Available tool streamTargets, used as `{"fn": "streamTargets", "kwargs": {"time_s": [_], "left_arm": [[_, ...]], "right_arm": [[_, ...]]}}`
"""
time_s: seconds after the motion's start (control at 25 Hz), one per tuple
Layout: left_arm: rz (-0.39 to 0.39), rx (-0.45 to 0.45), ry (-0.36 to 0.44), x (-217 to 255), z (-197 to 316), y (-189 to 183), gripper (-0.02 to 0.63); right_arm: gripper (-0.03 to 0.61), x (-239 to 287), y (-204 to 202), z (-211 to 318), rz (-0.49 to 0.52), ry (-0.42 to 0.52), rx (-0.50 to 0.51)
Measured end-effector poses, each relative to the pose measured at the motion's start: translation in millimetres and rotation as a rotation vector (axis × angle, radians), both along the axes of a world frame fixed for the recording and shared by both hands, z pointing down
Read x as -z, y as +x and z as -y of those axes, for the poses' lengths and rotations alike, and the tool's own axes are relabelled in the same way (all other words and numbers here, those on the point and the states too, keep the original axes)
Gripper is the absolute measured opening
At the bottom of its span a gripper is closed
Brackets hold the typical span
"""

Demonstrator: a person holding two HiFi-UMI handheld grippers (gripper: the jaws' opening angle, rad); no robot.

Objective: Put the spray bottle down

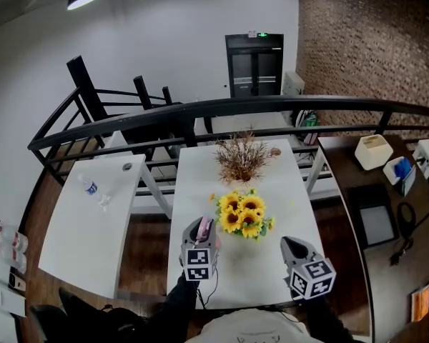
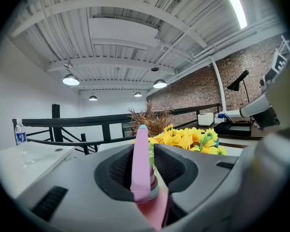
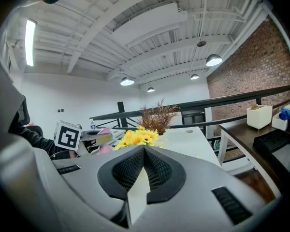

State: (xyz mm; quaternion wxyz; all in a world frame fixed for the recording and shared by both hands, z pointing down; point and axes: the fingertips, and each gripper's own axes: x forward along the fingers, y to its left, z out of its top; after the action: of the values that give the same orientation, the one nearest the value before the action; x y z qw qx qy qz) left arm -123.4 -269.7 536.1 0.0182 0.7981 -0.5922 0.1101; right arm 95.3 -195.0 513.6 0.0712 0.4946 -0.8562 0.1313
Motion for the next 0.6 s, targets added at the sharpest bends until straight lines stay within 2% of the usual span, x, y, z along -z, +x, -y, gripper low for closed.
{"fn": "streamTargets", "kwargs": {"time_s": [0.28,0.6], "left_arm": [[0.009,0.009,0.004,1.3,-1.2,-1.3,0.153],[-0.017,0.010,-0.009,0.3,-7.6,0.5,0.255]], "right_arm": [[-0.029,-1.2,0.8,-2.7,0.003,-0.005,-0.003],[-0.029,1.0,2.3,-6.0,0.007,-0.001,-0.006]]}}
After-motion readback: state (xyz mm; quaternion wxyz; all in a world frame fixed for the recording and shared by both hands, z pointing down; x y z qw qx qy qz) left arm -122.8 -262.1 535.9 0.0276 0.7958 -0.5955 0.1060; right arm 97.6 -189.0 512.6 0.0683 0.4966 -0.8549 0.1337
